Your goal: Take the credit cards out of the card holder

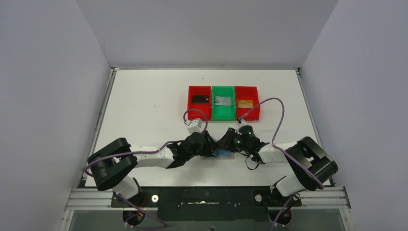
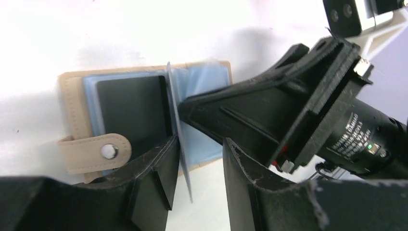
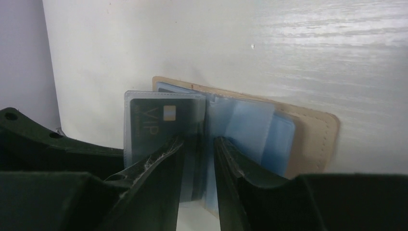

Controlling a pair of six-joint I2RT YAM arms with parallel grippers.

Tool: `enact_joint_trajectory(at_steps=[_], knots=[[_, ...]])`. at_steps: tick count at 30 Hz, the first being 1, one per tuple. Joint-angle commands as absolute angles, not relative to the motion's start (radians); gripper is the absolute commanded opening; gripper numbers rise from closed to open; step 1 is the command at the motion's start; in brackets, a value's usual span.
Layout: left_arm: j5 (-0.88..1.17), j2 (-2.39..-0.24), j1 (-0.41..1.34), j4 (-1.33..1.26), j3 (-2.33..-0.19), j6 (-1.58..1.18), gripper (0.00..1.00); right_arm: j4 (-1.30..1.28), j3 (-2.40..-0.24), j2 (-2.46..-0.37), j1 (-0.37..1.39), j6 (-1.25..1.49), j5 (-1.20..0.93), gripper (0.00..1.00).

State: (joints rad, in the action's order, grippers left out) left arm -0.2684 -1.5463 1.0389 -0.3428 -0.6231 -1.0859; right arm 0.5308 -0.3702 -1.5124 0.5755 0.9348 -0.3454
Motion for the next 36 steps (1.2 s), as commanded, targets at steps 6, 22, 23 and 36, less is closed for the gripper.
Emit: enact_joint_trajectory(at_steps=[6, 22, 23, 36], knots=[[-0.181, -1.591, 1.016, -0.485, -0.684, -1.040, 0.38, 0.146, -0.391, -1.214, 0.559, 0.857, -0.104, 0.41], [0.034, -1.755, 1.023, -0.563, -0.812, -0.970, 0.39, -0.197, -0.313, -0.783, 0.544, 0.911, 0.175, 0.48], [0.061, -1.765, 1.023, -0.563, -0.823, -0.960, 0.40, -0.212, -0.310, -0.762, 0.545, 0.911, 0.183, 0.49], [-0.126, -1.573, 1.005, -0.421, -0.710, -0.970, 0.44, -0.145, -0.319, -0.769, 0.545, 0.887, 0.001, 0.54]])
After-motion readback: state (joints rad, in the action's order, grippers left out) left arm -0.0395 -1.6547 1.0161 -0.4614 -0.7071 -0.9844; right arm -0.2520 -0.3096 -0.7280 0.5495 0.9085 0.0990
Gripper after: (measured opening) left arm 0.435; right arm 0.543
